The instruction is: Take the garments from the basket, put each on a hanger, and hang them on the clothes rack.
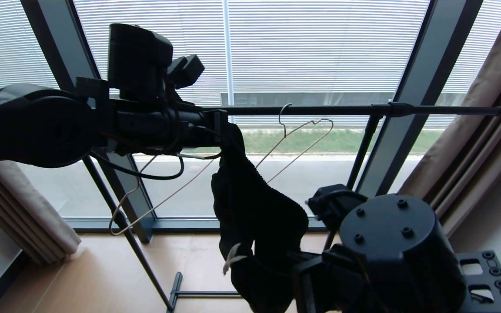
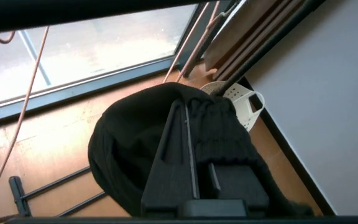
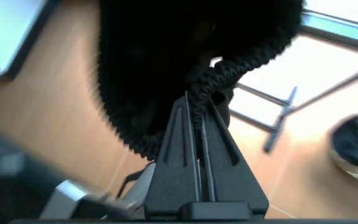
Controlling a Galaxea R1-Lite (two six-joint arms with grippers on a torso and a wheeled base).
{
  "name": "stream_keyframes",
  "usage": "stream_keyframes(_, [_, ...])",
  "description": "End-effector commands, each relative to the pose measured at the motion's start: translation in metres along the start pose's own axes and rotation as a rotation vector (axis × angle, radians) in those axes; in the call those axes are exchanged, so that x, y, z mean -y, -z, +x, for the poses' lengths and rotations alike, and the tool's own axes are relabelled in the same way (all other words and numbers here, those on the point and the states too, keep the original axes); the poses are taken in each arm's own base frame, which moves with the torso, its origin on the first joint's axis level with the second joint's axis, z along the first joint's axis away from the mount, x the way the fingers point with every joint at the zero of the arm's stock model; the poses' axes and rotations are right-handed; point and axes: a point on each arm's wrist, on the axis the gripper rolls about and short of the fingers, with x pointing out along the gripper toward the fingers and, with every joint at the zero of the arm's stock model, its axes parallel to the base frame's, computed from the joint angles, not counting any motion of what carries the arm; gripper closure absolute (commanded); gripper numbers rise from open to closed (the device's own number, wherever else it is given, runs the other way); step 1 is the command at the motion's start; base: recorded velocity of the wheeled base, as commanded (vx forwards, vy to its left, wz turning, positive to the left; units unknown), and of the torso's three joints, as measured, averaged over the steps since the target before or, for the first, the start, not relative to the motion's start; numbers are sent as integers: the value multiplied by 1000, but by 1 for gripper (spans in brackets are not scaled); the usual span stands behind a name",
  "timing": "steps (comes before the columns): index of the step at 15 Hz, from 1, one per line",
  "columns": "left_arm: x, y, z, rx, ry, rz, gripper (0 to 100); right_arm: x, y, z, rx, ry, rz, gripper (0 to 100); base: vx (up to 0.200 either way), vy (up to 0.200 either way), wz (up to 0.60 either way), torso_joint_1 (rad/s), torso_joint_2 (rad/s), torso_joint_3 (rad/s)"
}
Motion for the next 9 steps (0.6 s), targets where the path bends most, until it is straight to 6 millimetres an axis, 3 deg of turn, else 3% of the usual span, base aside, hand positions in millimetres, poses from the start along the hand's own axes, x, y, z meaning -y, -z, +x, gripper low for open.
stream_keyframes(1, [2, -1, -35, 11, 0, 17, 100, 32, -13, 4, 50, 128, 64, 100, 0, 0, 0, 0, 0, 0])
stream_keyframes(4, [1, 27, -64, -61, 15, 92, 100, 47, -44, 9, 130, 188, 128, 100, 0, 0, 0, 0, 0, 0])
stream_keyframes(5, [-2, 46, -71, -118, 18, 101, 100, 48, -59, 9, 172, 196, 157, 100, 0, 0, 0, 0, 0, 0])
stream_keyframes(9, [9, 95, -76, -269, 69, 125, 100, 33, -93, 26, 247, 181, 203, 100, 0, 0, 0, 0, 0, 0])
